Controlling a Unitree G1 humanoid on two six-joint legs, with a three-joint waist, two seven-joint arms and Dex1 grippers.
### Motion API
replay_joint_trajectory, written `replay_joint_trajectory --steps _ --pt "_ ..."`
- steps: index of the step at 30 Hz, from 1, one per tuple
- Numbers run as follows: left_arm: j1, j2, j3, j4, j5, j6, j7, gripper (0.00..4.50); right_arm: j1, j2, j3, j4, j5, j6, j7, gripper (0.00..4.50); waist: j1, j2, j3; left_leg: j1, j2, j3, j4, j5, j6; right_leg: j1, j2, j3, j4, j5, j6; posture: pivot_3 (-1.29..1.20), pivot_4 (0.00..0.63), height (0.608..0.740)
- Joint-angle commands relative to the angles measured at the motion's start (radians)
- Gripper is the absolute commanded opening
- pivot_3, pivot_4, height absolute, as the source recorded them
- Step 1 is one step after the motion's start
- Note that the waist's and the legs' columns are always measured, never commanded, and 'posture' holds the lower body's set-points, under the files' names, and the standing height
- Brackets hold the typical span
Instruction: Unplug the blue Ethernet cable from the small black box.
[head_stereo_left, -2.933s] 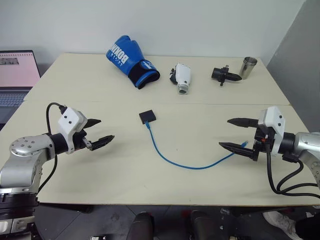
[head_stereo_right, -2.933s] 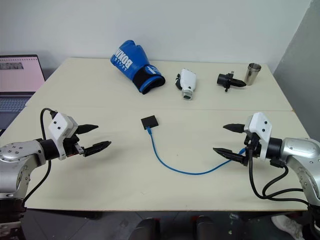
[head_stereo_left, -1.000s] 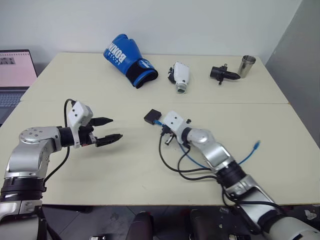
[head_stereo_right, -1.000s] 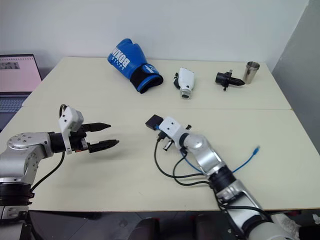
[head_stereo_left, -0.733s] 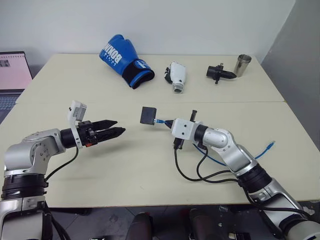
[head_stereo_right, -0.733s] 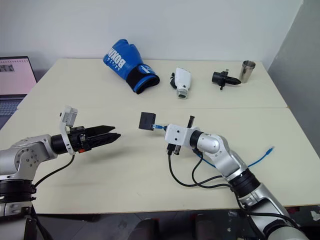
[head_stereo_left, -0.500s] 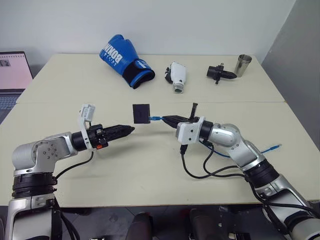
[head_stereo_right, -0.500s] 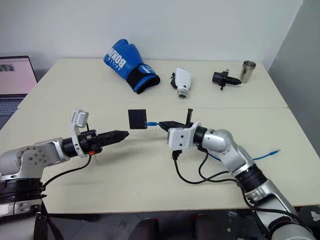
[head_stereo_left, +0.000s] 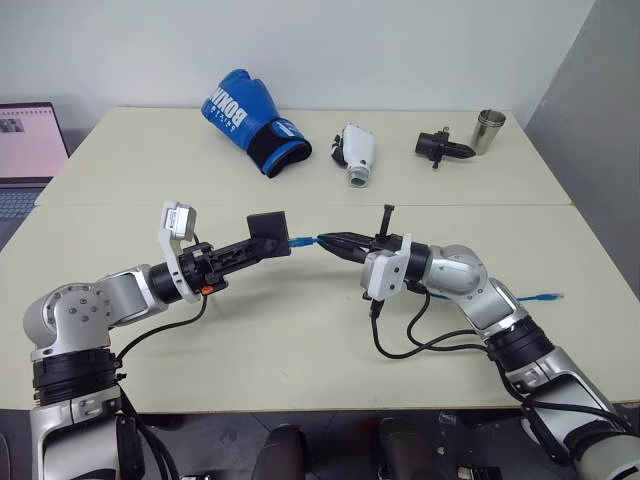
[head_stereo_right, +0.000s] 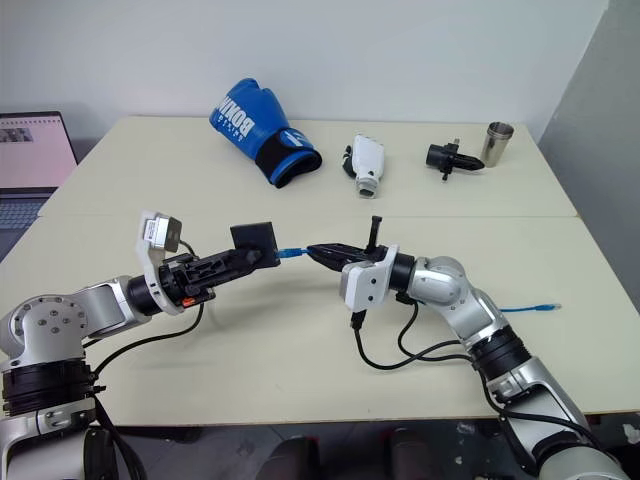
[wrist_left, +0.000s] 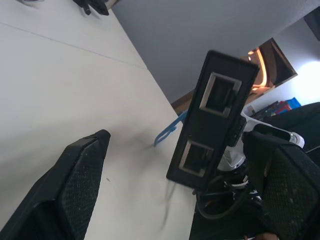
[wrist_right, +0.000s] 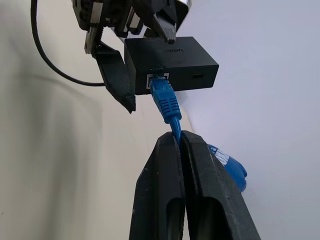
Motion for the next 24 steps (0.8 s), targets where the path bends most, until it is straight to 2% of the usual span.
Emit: replay_joint_trajectory --steps 1,10,14,22,24 --pt "-0.008 0.006 0.006 -0.037 -0.032 -0.001 -0.006 3.54 -0.024 0.0 -0.027 -0.015 0.006 -0.038 0.009 0.0 0.0 0.0 0.0 0.0 0.0 0.0 0.0 0.002 -0.003 0.0 0.0 0.0 0.0 0.0 0.0 0.0 0.15 0.74" --pt "-0.012 0.016 -0.058 -0.036 -0.006 -0.026 -0.053 1.54 -0.022 0.002 -0.022 -0.02 -0.01 -0.053 0.016 0.0 0.002 0.0 0.0 0.0 0.0 0.0 0.0 0.002 -0.003 0.0 0.0 0.0 0.0 0.0 0.0 0.0 0.15 0.74" --pt "-0.01 0.02 -0.076 -0.038 0.005 -0.039 -0.069 0.82 -0.015 0.005 -0.022 -0.029 -0.005 -0.054 0.024 0.0 0.003 0.0 0.0 0.0 0.0 0.001 0.0 0.002 -0.003 0.0 0.0 0.0 0.0 0.0 0.0 0.0 0.15 0.74" --pt "-0.011 0.029 -0.091 -0.033 0.011 -0.057 -0.078 0.78 0.007 -0.001 -0.024 -0.053 0.024 -0.049 0.058 0.0 0.004 0.0 0.0 0.0 0.0 0.001 0.0 0.002 -0.003 0.0 0.0 0.0 0.0 0.0 0.0 0.0 0.15 0.74" --pt "-0.011 0.032 -0.098 -0.032 0.019 -0.066 -0.082 0.78 0.014 -0.008 -0.026 -0.068 0.04 -0.039 0.078 0.48 0.006 0.0 0.0 0.0 0.0 0.001 0.0 0.002 -0.003 0.0 0.0 0.0 0.0 0.0 0.0 0.0 0.15 0.74"
